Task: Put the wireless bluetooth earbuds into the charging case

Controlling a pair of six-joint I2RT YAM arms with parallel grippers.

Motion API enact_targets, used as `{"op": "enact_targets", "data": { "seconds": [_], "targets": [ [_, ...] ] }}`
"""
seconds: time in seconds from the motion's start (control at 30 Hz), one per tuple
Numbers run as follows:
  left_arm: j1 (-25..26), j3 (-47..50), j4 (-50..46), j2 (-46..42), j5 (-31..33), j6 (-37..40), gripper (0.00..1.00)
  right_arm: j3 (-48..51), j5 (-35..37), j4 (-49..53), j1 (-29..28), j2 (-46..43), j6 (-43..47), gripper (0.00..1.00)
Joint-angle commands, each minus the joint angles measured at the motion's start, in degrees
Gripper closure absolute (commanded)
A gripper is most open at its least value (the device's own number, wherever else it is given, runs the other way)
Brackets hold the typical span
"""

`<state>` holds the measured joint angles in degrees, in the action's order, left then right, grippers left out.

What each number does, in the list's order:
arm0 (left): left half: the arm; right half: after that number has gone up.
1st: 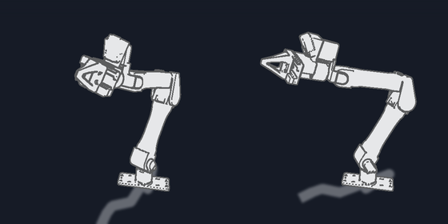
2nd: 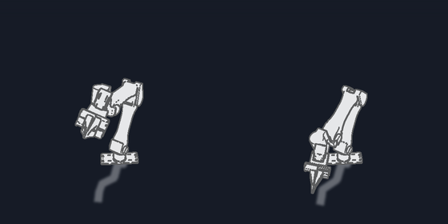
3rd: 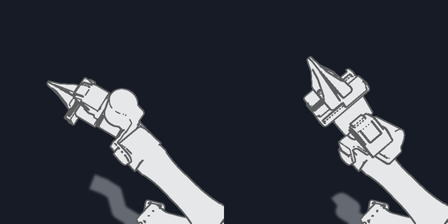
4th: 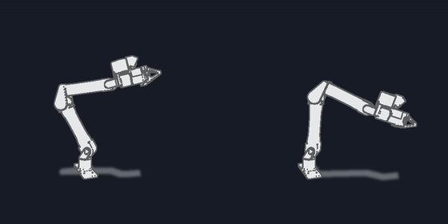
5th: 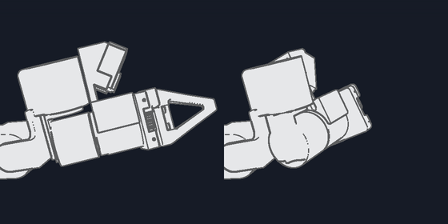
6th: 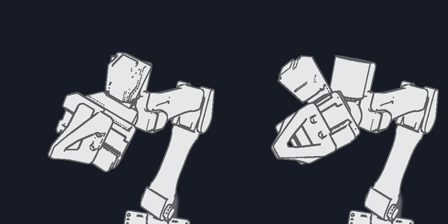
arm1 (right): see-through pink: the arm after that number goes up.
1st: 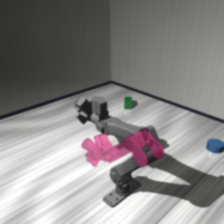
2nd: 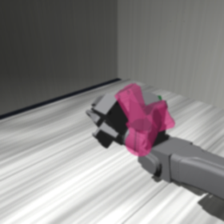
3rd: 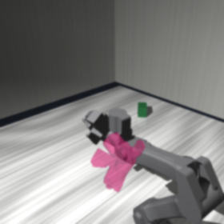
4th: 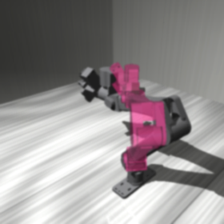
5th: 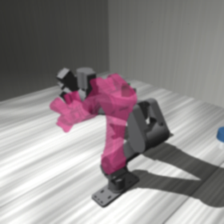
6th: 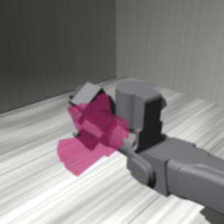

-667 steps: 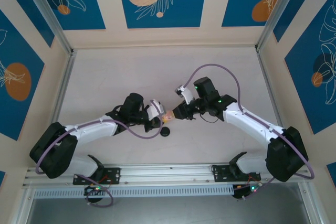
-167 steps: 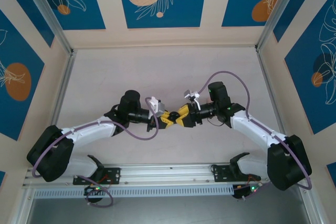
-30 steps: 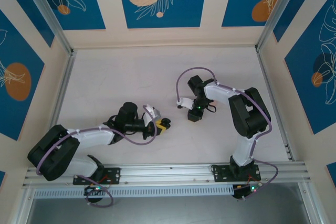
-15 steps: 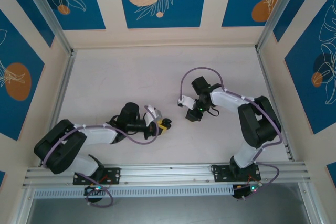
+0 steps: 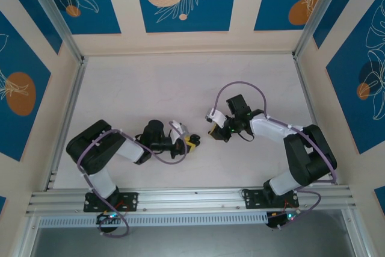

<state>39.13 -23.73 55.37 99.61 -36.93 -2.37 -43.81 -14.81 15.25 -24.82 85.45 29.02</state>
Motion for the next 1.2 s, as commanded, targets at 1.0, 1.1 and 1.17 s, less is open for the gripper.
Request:
{"op": "enact_targets", "data": {
  "seconds": [1.0,1.1,1.17],
  "targets": [
    [0.5,-3.8,25.2,5.9,0.3,-9.0,0.81,11.5,-7.3,-22.3,-2.1,-19.4,-9.2,0.86],
    [0.5,-3.8,25.2,4.5,0.3,-9.0,0.81,12.3,-8.1,-25.4,-2.4,-19.0,-10.6,0.86],
    [0.5,-3.6,25.2,3.9,0.3,-8.9,0.81,12.7,-8.3,-27.1,-2.6,-18.9,-11.4,0.86]
  ]
}}
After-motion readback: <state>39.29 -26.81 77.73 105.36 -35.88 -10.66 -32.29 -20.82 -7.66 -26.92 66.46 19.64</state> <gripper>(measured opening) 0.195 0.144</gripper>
